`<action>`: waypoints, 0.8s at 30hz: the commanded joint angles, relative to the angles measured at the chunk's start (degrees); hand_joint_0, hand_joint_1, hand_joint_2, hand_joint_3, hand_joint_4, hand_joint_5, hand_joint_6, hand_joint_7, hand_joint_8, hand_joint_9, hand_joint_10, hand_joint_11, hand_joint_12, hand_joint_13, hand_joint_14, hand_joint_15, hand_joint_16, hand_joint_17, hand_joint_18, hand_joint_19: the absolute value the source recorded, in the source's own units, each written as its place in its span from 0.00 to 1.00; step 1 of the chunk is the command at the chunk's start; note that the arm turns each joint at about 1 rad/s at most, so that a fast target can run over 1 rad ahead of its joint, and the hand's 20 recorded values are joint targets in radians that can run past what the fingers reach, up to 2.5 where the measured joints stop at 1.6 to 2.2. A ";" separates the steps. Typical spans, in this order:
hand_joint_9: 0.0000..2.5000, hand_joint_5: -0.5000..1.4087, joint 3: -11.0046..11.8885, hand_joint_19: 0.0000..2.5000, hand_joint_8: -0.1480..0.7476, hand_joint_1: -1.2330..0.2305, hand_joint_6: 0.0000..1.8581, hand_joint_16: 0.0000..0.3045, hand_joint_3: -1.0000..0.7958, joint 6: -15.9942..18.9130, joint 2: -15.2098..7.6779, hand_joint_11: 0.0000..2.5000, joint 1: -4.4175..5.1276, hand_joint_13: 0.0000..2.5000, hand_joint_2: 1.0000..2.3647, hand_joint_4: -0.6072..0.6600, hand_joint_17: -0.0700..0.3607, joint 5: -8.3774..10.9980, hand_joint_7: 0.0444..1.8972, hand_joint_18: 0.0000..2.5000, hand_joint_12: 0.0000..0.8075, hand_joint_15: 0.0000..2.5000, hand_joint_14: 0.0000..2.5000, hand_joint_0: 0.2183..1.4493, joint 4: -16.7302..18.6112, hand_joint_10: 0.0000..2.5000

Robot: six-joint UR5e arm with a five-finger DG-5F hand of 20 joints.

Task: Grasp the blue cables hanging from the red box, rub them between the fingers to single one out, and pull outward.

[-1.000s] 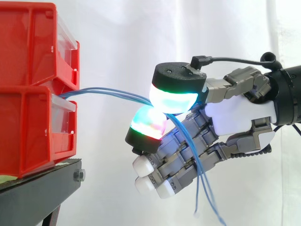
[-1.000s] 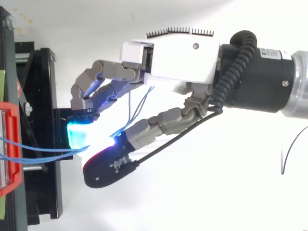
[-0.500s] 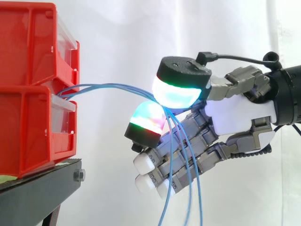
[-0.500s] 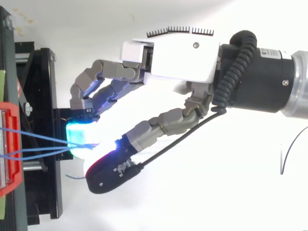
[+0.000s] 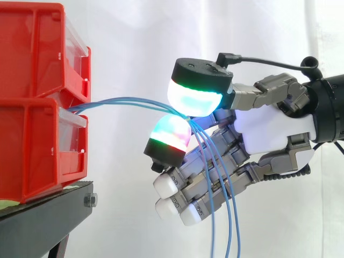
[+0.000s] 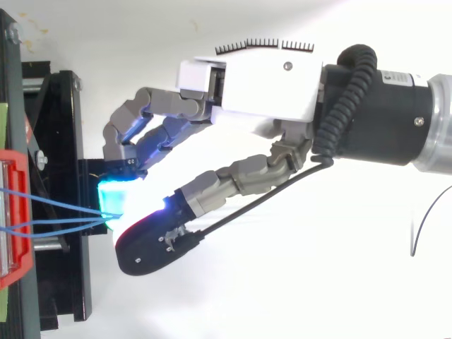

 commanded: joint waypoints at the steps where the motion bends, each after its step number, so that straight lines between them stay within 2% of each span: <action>1: 0.33 0.17 0.07 0.11 0.53 0.34 0.48 0.14 0.36 0.05 0.05 0.15 0.00 0.24 0.01 0.60 0.39 0.00 0.50 0.21 0.49 0.12 0.00 0.33 0.00 0.00; 6: 0.32 0.17 -0.02 0.10 0.53 0.30 0.48 0.14 0.42 -0.04 -0.03 0.16 0.27 0.24 0.01 0.54 0.39 0.08 0.50 0.21 0.49 0.11 0.00 0.35 -0.88 0.01; 13: 0.32 0.16 0.07 0.09 0.51 0.22 0.49 0.14 0.44 0.05 -0.03 0.16 0.35 0.24 0.01 0.48 0.39 -0.18 0.54 0.22 0.48 0.11 0.00 0.42 -2.02 0.00; 15: 0.32 0.16 -0.02 0.09 0.51 0.21 0.50 0.14 0.43 0.14 -0.03 0.16 0.27 0.24 0.01 0.49 0.39 -0.18 0.59 0.21 0.47 0.11 0.00 0.45 -2.02 0.00; 21: 0.31 0.16 -0.02 0.10 0.49 0.21 0.50 0.14 0.37 0.14 -0.03 0.16 0.35 0.23 0.01 0.47 0.38 -0.18 0.54 0.20 0.47 0.11 0.00 0.49 -2.02 0.00; 24: 0.31 0.16 -0.02 0.10 0.49 0.22 0.50 0.13 0.38 0.14 0.05 0.15 0.35 0.23 0.01 0.43 0.38 -0.27 0.55 0.19 0.46 0.11 0.00 0.51 -2.02 0.00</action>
